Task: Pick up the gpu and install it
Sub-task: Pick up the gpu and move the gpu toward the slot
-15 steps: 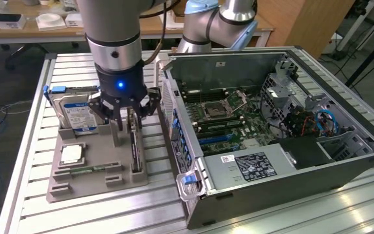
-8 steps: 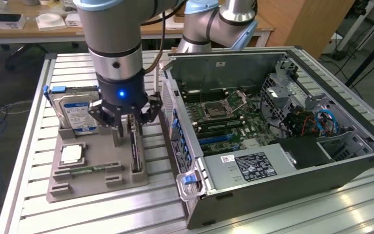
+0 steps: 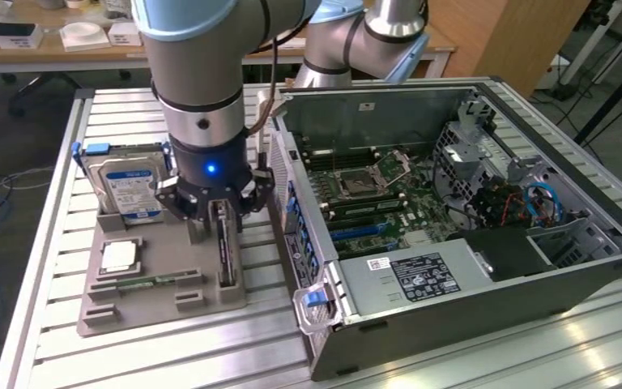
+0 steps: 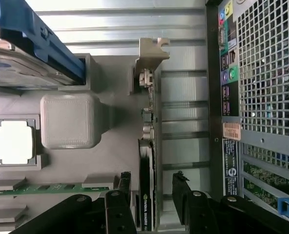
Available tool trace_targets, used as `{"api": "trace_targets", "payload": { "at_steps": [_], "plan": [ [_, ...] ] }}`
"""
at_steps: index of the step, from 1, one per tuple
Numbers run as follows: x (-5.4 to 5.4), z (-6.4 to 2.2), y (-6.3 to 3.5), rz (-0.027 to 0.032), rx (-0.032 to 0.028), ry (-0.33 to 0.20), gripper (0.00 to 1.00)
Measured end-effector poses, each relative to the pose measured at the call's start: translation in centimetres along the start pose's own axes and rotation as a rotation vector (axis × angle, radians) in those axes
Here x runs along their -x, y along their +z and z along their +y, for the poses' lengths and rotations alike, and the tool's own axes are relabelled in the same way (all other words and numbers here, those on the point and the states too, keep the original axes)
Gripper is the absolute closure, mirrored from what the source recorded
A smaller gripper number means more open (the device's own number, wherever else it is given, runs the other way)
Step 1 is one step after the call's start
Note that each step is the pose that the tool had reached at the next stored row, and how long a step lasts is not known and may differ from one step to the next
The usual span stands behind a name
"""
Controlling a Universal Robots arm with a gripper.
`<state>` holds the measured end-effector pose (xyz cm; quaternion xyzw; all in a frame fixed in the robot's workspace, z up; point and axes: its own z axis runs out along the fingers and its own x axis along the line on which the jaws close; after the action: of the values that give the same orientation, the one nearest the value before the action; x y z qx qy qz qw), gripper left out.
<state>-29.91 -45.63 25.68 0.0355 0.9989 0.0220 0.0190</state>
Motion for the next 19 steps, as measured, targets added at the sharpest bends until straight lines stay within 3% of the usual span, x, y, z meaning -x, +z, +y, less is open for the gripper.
{"api": "trace_targets", "payload": {
  "at_steps": [12,19],
  "plan": [
    [-0.2,-0.37,2.08,0.0032,0.0004,-0.011,0.53],
    [-0.4,-0.4,2.37,0.0035,0.0003,-0.011,0.53]
  ]
}}
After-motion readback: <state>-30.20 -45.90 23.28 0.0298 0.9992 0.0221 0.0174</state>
